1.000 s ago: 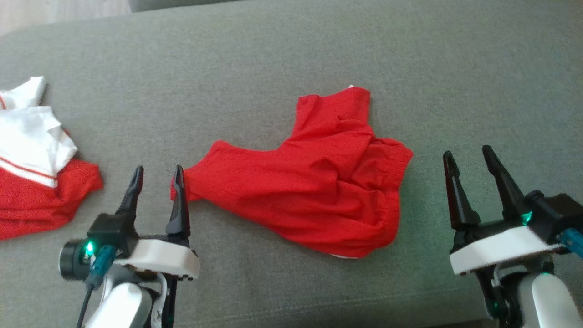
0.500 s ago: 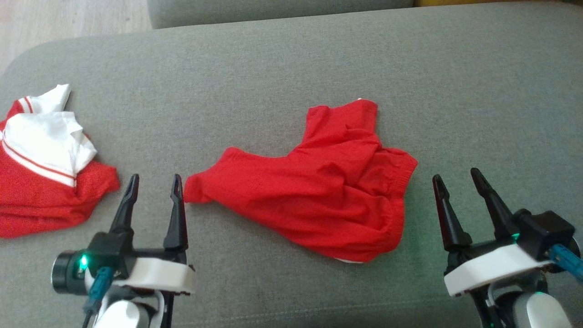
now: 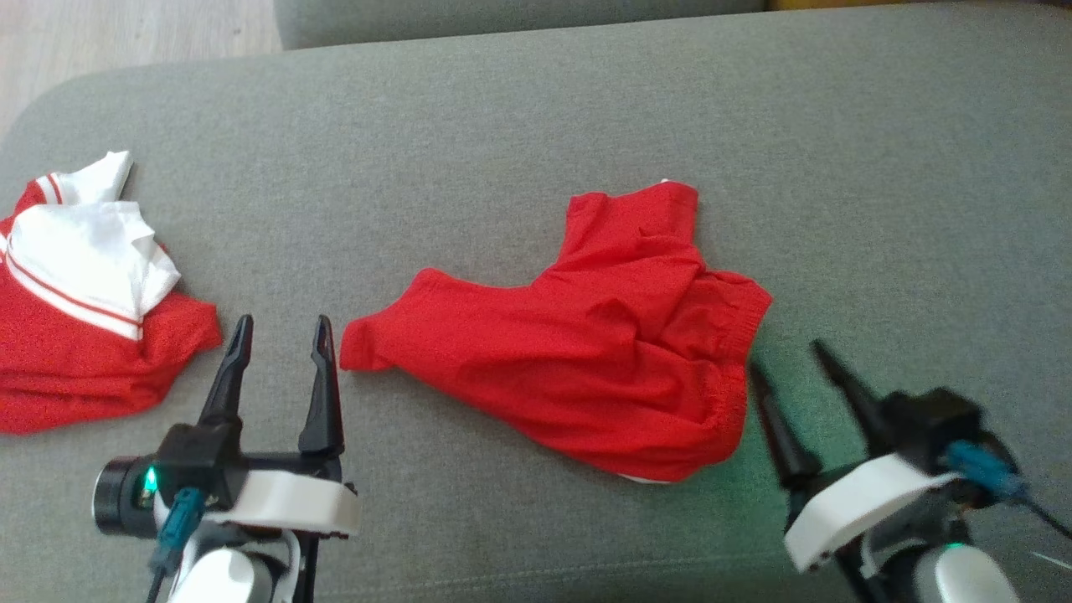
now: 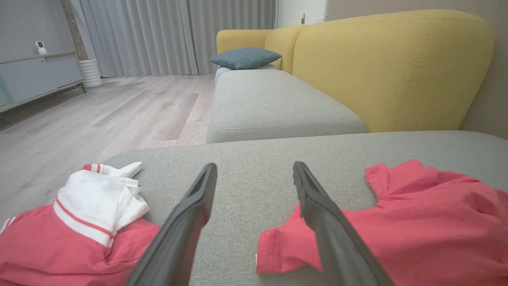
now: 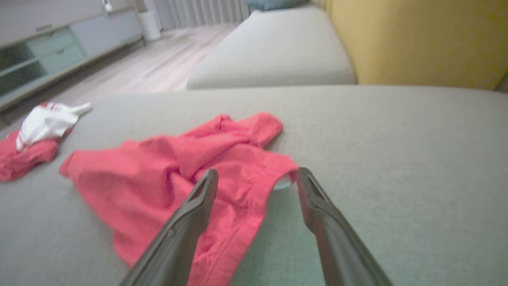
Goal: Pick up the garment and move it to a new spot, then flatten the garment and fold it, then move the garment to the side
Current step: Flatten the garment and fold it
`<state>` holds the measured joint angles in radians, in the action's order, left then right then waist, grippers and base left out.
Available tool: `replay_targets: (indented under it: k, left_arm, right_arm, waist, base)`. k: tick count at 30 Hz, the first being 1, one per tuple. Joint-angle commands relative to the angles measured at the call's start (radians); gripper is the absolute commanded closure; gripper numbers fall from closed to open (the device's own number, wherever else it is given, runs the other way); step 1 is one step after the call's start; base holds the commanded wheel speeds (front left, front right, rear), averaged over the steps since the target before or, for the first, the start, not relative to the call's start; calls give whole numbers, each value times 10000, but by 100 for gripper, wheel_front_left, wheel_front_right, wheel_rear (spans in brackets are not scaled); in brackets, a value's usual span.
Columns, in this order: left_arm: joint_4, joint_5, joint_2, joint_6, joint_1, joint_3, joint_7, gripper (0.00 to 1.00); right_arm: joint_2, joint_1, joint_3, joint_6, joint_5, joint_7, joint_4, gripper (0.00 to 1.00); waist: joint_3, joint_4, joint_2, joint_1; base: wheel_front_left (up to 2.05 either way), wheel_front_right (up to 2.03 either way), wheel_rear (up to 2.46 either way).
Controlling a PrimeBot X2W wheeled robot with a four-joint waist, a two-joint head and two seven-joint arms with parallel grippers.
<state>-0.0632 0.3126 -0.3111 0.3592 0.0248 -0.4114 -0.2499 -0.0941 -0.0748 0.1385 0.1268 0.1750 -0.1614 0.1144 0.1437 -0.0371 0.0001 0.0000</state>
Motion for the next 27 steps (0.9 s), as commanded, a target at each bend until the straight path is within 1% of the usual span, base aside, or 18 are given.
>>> replay_targets:
  k: [1, 8, 9, 15, 16, 17, 18, 22, 27]
  left_arm:
    - [-241, -120, -76, -85, 450, 444, -117, 0]
    - [-128, -197, 142, -229, 633, 485, -118, 0]
    - [-128, -197, 142, -229, 633, 485, -118, 0]
    - [-81, -304, 319, -374, 823, 515, -118, 0]
    - [-76, -315, 341, -404, 850, 535, -118, 0]
    - [-66, -329, 365, -434, 875, 554, -118, 0]
    - [-54, -343, 389, -459, 893, 578, -118, 0]
    - [-31, -432, 498, -523, 931, 655, -118, 0]
    - [-15, -521, 615, -608, 901, 778, -118, 0]
  right_arm:
    - [-348, -13, 677, 39, 84, -466, 224, 0]
    - [-1405, 125, 2452, 39, 153, -1719, 320, 0]
    - [-1405, 125, 2452, 39, 153, -1719, 320, 0]
    - [-2263, 675, 3335, 39, -18, -2478, 191, 0]
    - [-2362, 772, 3467, 39, -16, -2610, 146, 2]
    - [-2431, 858, 3596, 39, 81, -2683, 130, 70]
    - [-2499, 954, 3671, 39, 134, -2708, 130, 100]
    - [-2618, 1278, 3683, 39, 374, -2545, 265, 100]
    - [-2646, 1627, 3346, 39, 558, -2209, 620, 100]
  waist:
    - [91, 40, -1, 0]
    - [367, 97, -1, 0]
    - [367, 97, -1, 0]
    - [589, 196, -1, 0]
    - [620, 220, -1, 0]
    - [644, 243, -1, 0]
    - [664, 261, -1, 0]
    - [721, 329, -1, 0]
    - [735, 338, -1, 0]
  base:
    - [0, 0, 0]
    - [0, 0, 0]
    - [0, 0, 0]
    - [0, 0, 0]
    - [0, 0, 0]
    - [0, 0, 0]
    - [0, 0, 0]
    - [0, 0, 0]
    - [0, 0, 0]
